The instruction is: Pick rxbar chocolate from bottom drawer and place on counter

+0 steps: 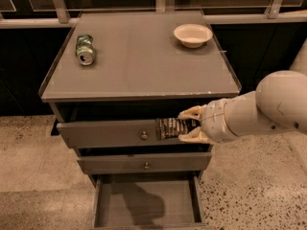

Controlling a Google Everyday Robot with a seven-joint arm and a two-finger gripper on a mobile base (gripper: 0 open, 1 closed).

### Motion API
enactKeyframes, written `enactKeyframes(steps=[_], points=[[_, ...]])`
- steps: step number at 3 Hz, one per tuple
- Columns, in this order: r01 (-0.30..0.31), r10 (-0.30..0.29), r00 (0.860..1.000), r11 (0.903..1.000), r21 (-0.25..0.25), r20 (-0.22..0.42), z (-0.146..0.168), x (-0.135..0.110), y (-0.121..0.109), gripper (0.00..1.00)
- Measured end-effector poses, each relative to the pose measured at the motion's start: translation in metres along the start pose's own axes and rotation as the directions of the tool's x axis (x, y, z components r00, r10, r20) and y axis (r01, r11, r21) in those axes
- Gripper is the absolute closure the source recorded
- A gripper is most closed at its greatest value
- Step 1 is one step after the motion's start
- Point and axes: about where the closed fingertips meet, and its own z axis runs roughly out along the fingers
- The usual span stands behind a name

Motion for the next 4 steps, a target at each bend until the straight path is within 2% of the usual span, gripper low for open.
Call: enactKeyframes(steps=[1, 2, 3, 4], points=[[0.084, -0.083, 0.996, 0.9961, 0.027, -0.041, -0.040, -0.023, -0.025, 1.00], [0.134, -0.130, 0.989, 0.9893, 0.058, -0.073, -0.068, -0.038, -0.053, 1.00], [0.136, -0.129, 0.990, 0.9804, 0.143, -0.054, -0.079, -0.035, -0.081, 1.00], [0.137, -0.140, 0.990, 0.9631, 0.231, -0.003, -0.077, -0.028, -0.119, 1.00]])
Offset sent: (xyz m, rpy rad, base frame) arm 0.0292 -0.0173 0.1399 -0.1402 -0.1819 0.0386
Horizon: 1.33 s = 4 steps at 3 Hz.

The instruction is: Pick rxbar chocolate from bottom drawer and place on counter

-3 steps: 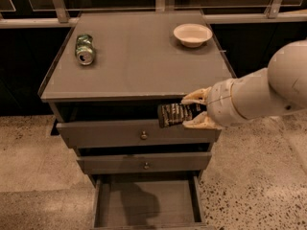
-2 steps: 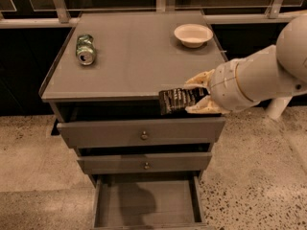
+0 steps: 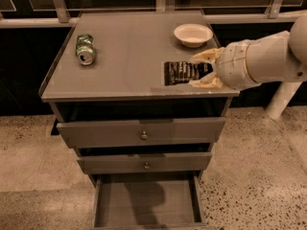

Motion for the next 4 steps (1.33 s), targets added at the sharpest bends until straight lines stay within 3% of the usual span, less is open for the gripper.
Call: enactKeyframes(steps=[1, 2, 4], points=[[-0.016, 0.011, 0.997, 0.9982, 0.058, 0.082, 0.020, 0.017, -0.023, 1.00], [-0.042, 0.030, 0.989, 0.9960, 0.079, 0.144, 0.044, 0.032, -0.036, 1.00], [-0.090, 0.076, 0.984, 0.9928, 0.079, 0.163, 0.077, 0.053, -0.047, 1.00]])
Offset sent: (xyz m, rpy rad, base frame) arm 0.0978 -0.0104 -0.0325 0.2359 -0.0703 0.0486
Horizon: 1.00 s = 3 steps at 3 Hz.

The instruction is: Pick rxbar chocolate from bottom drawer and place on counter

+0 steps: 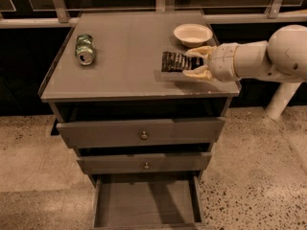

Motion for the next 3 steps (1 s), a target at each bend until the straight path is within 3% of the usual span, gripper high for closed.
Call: enactKeyframes(steps=[1, 3], points=[[-0.024, 0.024, 0.999, 0.9996, -0.013, -0.032, 0.0109, 0.0100, 0.0004, 1.00], [-0.026, 0.026, 0.999, 0.9996, -0.013, -0.032, 0.0113, 0.0102, 0.0005, 0.58]])
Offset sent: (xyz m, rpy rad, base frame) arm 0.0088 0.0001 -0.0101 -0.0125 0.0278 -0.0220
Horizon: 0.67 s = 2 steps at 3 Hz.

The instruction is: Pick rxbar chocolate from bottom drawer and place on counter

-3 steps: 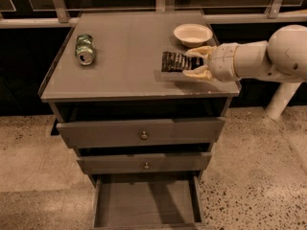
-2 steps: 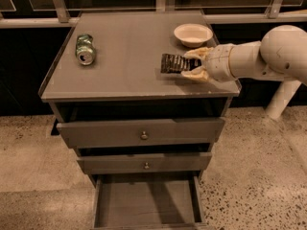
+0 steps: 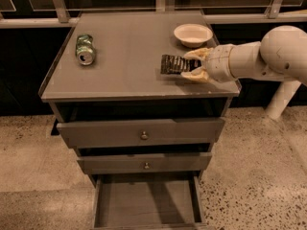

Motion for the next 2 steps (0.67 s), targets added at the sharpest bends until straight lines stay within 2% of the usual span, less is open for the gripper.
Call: enactKeyframes(steps=[2], points=[[0.000, 0.000, 1.000, 1.0000, 0.000, 0.000, 0.0001, 0.0000, 0.0000, 0.11]])
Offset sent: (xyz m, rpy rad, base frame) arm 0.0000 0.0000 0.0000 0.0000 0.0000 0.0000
